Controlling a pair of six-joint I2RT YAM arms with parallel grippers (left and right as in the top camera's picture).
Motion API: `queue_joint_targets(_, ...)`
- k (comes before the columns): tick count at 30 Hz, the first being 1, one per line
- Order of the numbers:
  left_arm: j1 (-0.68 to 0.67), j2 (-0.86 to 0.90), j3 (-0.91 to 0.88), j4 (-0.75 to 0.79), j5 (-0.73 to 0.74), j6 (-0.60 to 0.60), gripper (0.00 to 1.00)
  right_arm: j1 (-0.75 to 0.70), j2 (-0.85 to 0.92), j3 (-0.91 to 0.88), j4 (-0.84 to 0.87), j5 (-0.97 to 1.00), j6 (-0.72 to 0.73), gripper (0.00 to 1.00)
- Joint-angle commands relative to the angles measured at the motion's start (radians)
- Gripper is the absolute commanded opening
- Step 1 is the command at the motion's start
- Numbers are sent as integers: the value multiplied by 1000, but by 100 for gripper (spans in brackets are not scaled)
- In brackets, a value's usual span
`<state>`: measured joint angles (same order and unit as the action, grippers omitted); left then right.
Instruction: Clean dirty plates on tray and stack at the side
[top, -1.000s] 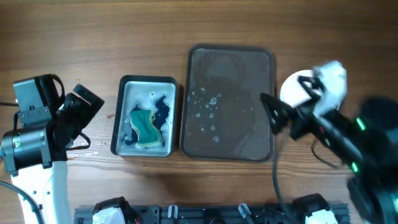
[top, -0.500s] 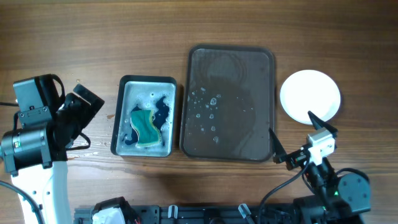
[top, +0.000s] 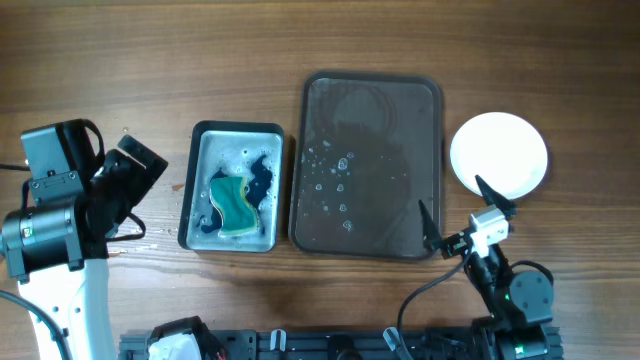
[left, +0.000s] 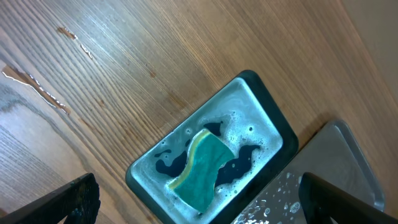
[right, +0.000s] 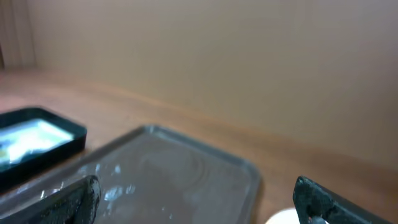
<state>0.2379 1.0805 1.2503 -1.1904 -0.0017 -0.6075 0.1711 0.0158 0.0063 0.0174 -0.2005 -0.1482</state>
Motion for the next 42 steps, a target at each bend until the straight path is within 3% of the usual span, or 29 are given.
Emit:
queue_joint_targets(1, 6, -5, 16, 0, 5, 2, 100, -7, 0, -1, -3, 14, -9, 100)
queue_joint_targets(18, 2, -6, 6, 1, 5, 2, 100, -7, 4, -1, -3, 14, -9, 100)
queue_joint_targets(23, -140, -87, -82, 16, -34, 2, 100, -7, 4, -1, -3, 14, -9, 100)
queue_joint_targets(27, -198, -215, -218, 218, -59, 3, 100, -7, 4, -1, -3, 14, -9, 100)
queue_joint_targets(29, -240, -332, -352, 440, -1, 84, 100, -7, 4, -1, -3, 14, -9, 100)
queue_joint_targets(33, -281, -536, -574, 742, 36, 191, 100, -7, 4, -1, -3, 14, -9, 100)
queue_joint_targets(38, -280, -753, -782, 969, 111, 333, 100, -7, 4, -1, -3, 14, -9, 100)
queue_joint_targets(42, -278, -919, -926, 1062, 107, 374, 100, -7, 4, -1, -3, 14, -10, 100)
